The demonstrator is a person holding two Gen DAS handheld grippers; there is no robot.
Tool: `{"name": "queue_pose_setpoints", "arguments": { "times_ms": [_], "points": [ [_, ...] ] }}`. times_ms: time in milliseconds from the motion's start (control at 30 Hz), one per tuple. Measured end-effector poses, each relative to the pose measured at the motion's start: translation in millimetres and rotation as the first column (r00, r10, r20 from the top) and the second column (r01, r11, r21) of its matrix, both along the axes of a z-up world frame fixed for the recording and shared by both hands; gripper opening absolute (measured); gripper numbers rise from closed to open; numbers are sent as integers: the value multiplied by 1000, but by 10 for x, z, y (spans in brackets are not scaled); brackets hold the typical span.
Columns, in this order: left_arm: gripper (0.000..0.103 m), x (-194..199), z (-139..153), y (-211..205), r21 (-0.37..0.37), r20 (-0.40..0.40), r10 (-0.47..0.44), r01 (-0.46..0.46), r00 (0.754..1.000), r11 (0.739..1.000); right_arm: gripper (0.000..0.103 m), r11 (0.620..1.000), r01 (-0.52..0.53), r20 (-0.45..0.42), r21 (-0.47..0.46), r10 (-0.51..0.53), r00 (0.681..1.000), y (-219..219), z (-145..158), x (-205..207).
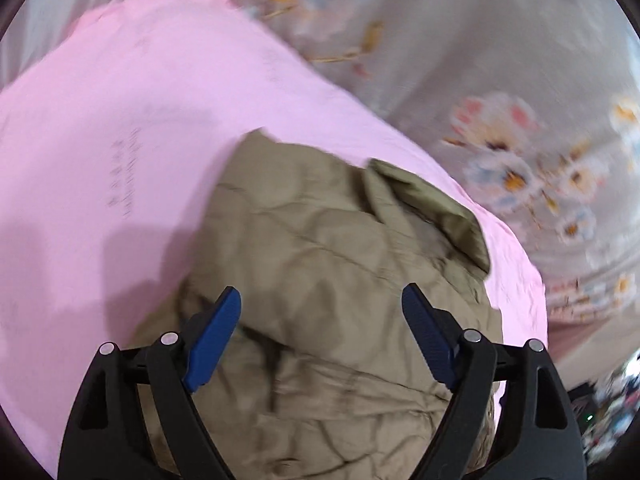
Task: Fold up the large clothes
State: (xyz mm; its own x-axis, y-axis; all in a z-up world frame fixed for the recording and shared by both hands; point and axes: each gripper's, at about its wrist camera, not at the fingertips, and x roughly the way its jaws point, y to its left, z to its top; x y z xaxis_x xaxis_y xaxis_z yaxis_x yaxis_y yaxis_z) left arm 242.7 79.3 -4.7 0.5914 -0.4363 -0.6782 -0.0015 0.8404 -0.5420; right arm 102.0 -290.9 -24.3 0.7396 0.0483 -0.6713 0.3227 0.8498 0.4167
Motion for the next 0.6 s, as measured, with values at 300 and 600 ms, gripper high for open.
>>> {"name": "queue_pose_setpoints", "arguments": {
  "times_ms": [300, 600],
  "points": [
    [67, 246, -466, 287, -82, -125, 49, -60, 991, 995, 32, 999, -38, -48, -6, 38, 998, 103, -221, 429],
    [24, 215, -392, 121, 115, -65, 36, -29, 997, 993, 2, 990, -51, 72, -132, 61, 996, 34, 333, 162]
  ]
}}
